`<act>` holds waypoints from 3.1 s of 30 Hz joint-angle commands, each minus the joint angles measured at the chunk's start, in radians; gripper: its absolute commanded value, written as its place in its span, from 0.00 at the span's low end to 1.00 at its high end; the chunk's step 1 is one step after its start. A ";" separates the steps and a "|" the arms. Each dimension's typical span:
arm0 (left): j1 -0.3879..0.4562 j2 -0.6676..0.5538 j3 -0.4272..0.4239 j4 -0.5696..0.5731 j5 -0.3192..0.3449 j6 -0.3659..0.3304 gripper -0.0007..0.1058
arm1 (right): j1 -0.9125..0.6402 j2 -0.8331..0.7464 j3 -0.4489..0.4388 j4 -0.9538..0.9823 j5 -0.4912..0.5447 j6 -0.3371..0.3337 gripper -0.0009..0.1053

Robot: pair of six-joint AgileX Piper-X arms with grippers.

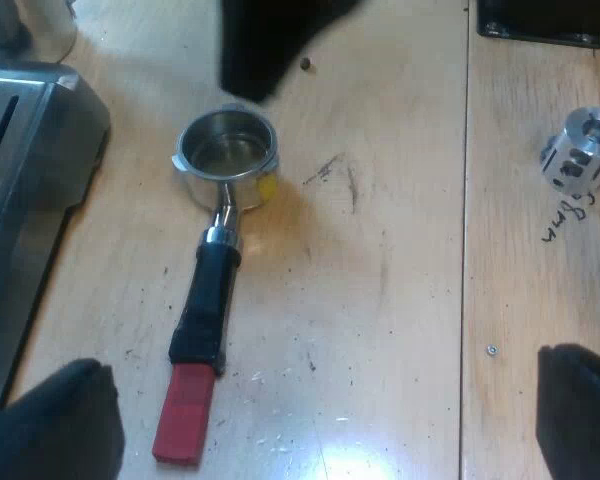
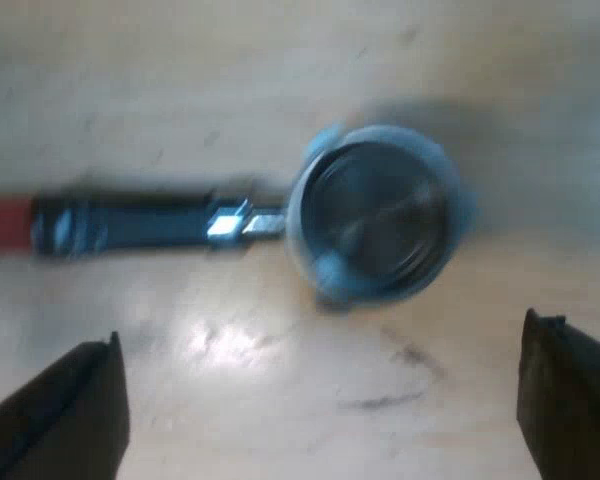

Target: Put the handle in the coffee machine

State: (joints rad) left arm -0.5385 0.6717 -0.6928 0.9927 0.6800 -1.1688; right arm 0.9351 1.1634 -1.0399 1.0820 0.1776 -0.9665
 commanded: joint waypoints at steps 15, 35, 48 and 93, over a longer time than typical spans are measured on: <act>-0.005 0.045 -0.004 -0.107 0.005 -0.087 0.80 | -0.176 0.081 0.091 -0.126 -0.156 -0.146 0.75; -0.005 0.053 -0.004 -0.105 0.008 -0.087 0.80 | -0.176 0.321 0.091 -0.230 -0.194 -0.232 0.75; -0.005 0.053 -0.004 -0.105 0.008 -0.087 0.80 | -0.188 0.347 0.091 -0.250 -0.204 -0.272 0.75; -0.005 0.107 -0.004 -0.098 -0.010 0.052 0.80 | -0.211 0.157 -0.042 0.024 -0.295 -0.357 0.01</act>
State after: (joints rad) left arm -0.5385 0.7764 -0.6914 0.8886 0.6713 -1.1208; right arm 0.7308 1.3442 -1.0550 1.0913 -0.1035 -1.3034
